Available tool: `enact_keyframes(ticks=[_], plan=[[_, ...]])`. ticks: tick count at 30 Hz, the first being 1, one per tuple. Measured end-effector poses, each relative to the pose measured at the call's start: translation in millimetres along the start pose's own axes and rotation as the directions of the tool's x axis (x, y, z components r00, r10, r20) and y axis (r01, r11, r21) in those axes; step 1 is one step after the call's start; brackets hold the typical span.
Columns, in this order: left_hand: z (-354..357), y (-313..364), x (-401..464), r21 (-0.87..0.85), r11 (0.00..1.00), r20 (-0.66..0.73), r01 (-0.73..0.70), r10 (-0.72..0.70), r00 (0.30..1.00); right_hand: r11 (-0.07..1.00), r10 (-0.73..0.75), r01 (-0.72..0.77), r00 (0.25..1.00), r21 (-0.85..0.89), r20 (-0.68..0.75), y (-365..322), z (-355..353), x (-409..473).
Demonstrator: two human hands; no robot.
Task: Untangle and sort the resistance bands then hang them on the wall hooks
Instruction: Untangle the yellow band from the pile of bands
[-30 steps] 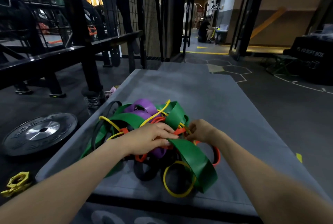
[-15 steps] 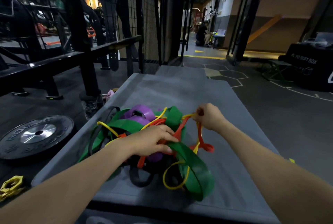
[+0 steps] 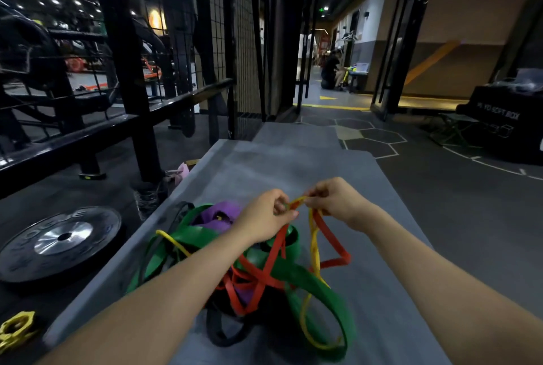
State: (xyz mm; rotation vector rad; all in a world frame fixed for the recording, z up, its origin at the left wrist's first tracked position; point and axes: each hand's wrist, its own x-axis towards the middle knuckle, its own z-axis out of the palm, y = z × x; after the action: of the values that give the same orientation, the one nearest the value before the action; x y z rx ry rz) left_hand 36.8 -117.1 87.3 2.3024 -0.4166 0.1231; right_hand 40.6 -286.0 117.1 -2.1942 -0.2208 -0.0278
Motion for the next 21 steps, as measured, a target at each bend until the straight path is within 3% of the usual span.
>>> enact_keyframes(ticks=[5,11,16,21], plan=[[12,-2,13,-0.015,0.996,-0.067,0.085,-0.086,0.994,0.994,0.074,-0.073,0.997,0.083,-0.011,18,-6,8],[-23,-22,15,-0.055,0.997,-0.005,0.05,-0.051,0.999,0.944,0.277,-0.219,0.933,0.246,-0.23,43,-14,23],[-44,-34,7,-0.002,0.997,-0.013,0.082,-0.082,0.997,0.953,0.28,-0.238,0.929,0.189,-0.243,48,-13,17],[-43,-35,5,0.017,0.989,-0.076,0.145,-0.143,0.987,0.973,0.224,-0.232,0.944,-0.006,-0.243,48,-14,11]])
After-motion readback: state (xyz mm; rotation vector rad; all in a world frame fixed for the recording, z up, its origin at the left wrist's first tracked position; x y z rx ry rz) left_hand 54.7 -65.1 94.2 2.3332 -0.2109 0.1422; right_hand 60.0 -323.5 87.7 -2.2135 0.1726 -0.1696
